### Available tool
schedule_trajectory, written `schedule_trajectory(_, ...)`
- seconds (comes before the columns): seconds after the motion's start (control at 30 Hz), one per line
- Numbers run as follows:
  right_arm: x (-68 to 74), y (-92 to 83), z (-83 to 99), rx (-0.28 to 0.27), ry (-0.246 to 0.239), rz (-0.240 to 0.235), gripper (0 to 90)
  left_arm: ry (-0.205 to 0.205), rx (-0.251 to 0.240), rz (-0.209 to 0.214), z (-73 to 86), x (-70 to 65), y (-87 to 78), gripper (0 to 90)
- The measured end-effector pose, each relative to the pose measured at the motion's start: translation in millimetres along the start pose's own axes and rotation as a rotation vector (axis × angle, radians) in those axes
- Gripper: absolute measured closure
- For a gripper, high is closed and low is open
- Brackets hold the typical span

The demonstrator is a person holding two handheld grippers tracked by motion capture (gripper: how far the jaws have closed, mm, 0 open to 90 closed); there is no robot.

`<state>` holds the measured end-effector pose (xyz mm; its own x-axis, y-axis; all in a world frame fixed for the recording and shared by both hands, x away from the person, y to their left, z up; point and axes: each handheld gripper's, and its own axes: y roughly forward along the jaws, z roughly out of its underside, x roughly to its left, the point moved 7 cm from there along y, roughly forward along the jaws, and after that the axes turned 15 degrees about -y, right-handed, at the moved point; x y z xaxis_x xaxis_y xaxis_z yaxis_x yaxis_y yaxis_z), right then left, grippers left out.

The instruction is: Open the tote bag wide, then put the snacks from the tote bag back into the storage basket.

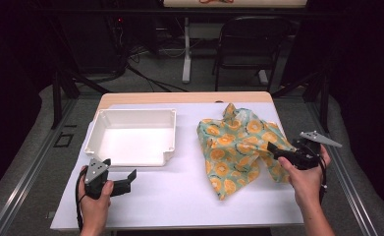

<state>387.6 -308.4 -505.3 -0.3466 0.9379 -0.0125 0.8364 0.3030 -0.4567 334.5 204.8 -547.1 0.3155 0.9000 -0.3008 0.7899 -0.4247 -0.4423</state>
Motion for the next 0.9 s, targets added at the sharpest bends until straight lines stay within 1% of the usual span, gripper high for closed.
schedule_trajectory(0.03, 1.4, 2.0, 3.3, 0.007, 0.005, -0.018, 0.0, 0.002, -0.002, 0.002, -0.5, -1.6, 0.6, 0.2)
schedule_trajectory(0.07, 6.6, 5.4, 10.6, 0.024, 0.006, -0.060, 0.0, 0.011, 0.003, 0.006, -1.2, -4.5, 1.8, 0.2)
schedule_trajectory(0.1, 6.6, 5.4, 10.6, 0.024, 0.006, -0.060, 0.0, 0.011, 0.003, 0.006, -1.2, -4.5, 1.8, 0.3)
schedule_trajectory(0.13, 11.7, 7.1, 14.8, 0.033, 0.004, -0.090, 2.3, 0.016, 0.006, 0.007, -1.6, -5.7, 2.8, 0.3)
schedule_trajectory(0.17, 14.8, 8.0, 16.2, 0.035, -0.001, -0.102, 3.8, 0.015, 0.006, 0.010, -1.7, -7.4, 4.0, 0.3)
schedule_trajectory(0.2, 14.8, 8.0, 16.2, 0.035, -0.001, -0.102, 3.8, 0.015, 0.010, 0.012, -1.8, -8.7, 5.0, 0.3)
schedule_trajectory(0.23, 17.7, 8.7, 17.0, 0.038, -0.011, -0.108, 6.5, 0.013, 0.009, 0.014, -2.0, -10.1, 6.1, 0.3)
schedule_trajectory(0.27, 20.9, 8.4, 17.7, 0.044, -0.028, -0.124, 9.4, 0.015, 0.008, 0.019, -2.2, -11.5, 7.1, 0.3)
schedule_trajectory(0.33, 28.0, 8.9, 18.5, 0.042, -0.048, -0.131, 14.7, 0.020, 0.009, 0.027, -2.5, -15.4, 8.6, 0.3)
schedule_trajectory(0.37, 34.6, 9.3, 19.4, 0.035, -0.063, -0.148, 24.0, 0.021, 0.010, 0.032, -2.7, -17.4, 9.3, 0.3)
schedule_trajectory(0.4, 37.2, 9.2, 20.6, 0.040, -0.081, -0.157, 29.8, 0.026, 0.014, 0.033, -3.3, -18.7, 9.8, 0.3)
schedule_trajectory(0.43, 39.6, 9.8, 21.1, 0.038, -0.088, -0.157, 36.5, 0.024, 0.009, 0.038, -4.1, -20.2, 10.7, 0.3)
schedule_trajectory(0.47, 42.4, 9.6, 22.3, 0.046, -0.101, -0.166, 41.1, 0.023, 0.009, 0.041, -5.2, -21.8, 11.3, 0.3)
schedule_trajectory(0.5, 42.4, 9.6, 22.3, 0.046, -0.101, -0.166, 41.1, 0.024, 0.008, 0.044, -6.3, -23.6, 11.9, 0.3)
schedule_trajectory(0.53, 47.0, 10.3, 23.6, 0.039, -0.109, -0.158, 52.9, 0.025, 0.005, 0.047, -7.9, -26.0, 12.6, 0.4)
schedule_trajectory(0.57, 47.5, 9.7, 24.4, 0.046, -0.119, -0.161, 59.9, 0.024, 0.002, 0.051, -8.6, -27.6, 13.2, 0.4)
schedule_trajectory(0.6, 47.5, 9.7, 24.4, 0.046, -0.119, -0.161, 59.9, 0.028, -0.001, 0.054, -9.7, -29.5, 13.9, 0.4)
schedule_trajectory(0.67, 51.3, 8.3, 24.3, 0.032, -0.120, -0.174, 72.5, 0.034, -0.001, 0.062, -11.3, -33.5, 16.0, 0.4)
schedule_trajectory(0.7, 54.8, 5.6, 22.2, 0.012, -0.131, -0.185, 81.7, 0.035, 0.002, 0.068, -12.0, -36.3, 17.3, 0.5)
schedule_trajectory(0.73, 55.7, 4.1, 21.1, 0.003, -0.138, -0.180, 85.6, 0.034, 0.003, 0.080, -13.2, -40.9, 19.4, 0.6)
schedule_trajectory(0.77, 58.3, 2.3, 18.7, -0.018, -0.139, -0.182, 87.8, 0.034, 0.003, 0.080, -13.2, -40.9, 19.4, 0.8)
schedule_trajectory(0.83, 62.9, -2.3, 14.7, -0.043, -0.160, -0.179, 89.5, 0.037, 0.002, 0.094, -14.9, -47.8, 21.6, 1.3)
schedule_trajectory(0.87, 62.9, -2.3, 14.7, -0.043, -0.160, -0.179, 89.5, 0.045, -0.001, 0.103, -16.2, -51.8, 22.8, 1.3)
schedule_trajectory(0.9, 66.1, -4.4, 12.5, -0.057, -0.167, -0.181, 89.6, 0.048, -0.005, 0.114, -17.4, -56.4, 24.0, 1.6)
